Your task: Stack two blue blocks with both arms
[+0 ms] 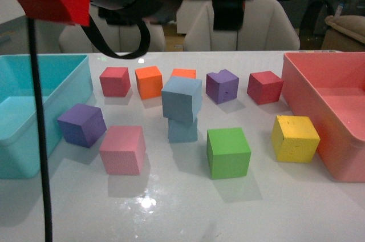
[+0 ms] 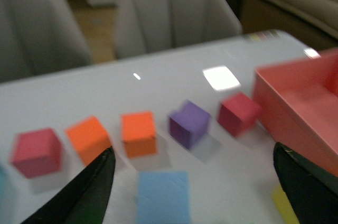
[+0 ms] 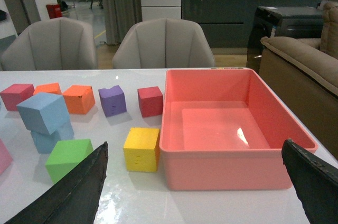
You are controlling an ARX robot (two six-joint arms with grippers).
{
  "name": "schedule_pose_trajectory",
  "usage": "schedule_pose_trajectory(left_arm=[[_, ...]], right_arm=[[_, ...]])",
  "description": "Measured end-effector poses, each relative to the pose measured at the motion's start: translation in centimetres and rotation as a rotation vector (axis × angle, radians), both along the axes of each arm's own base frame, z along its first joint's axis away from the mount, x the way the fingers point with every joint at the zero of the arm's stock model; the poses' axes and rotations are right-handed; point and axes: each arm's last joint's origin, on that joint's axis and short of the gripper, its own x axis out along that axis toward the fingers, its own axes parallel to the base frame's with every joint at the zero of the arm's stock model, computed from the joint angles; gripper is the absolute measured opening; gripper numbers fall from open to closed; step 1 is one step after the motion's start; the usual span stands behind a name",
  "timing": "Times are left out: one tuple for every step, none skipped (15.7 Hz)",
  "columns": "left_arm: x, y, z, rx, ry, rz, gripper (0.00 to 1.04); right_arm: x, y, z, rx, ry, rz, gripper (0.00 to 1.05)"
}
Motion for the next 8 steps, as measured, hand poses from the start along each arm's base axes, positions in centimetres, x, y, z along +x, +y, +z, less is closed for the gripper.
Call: schedule_pose_trajectory(left_arm=[[-2.6,1.9,0.9,-0.023,-0.170,0.161,0.81],[-5.7,5.0,1.4,-0.052,-0.269,0.275,0.68],[-7.8,8.2,1.6,-0.085,-0.340,0.338,0.56],[-9.3,10.5,0.6,-0.079,-0.345,0.371,0.43],[-9.7,11.0,0.0,-0.070,-0.332,0.373,0.39],[-9.9,11.1,-0.3,-0.065,-0.325,0.371,0.38],[-10.3,11.5,-1.0,-0.056,-0.309,0.363,0.34],[-10.9,11.8,-2.1,-0.041,-0.282,0.348,0.28]], right_arm=[[0.0,0.0,0.0,0.000,0.001,0.000,0.98],[0.0,0.0,0.0,0.000,0.000,0.000,0.98],[0.0,0.0,0.0,0.000,0.000,0.000,0.98],[0.0,0.0,0.0,0.000,0.000,0.000,0.98],[0.0,0.0,0.0,0.000,0.000,0.000,0.98],[0.0,0.0,0.0,0.000,0.000,0.000,0.98],[0.0,0.0,0.0,0.000,0.000,0.000,0.98],[0.0,0.0,0.0,0.000,0.000,0.000,0.98]])
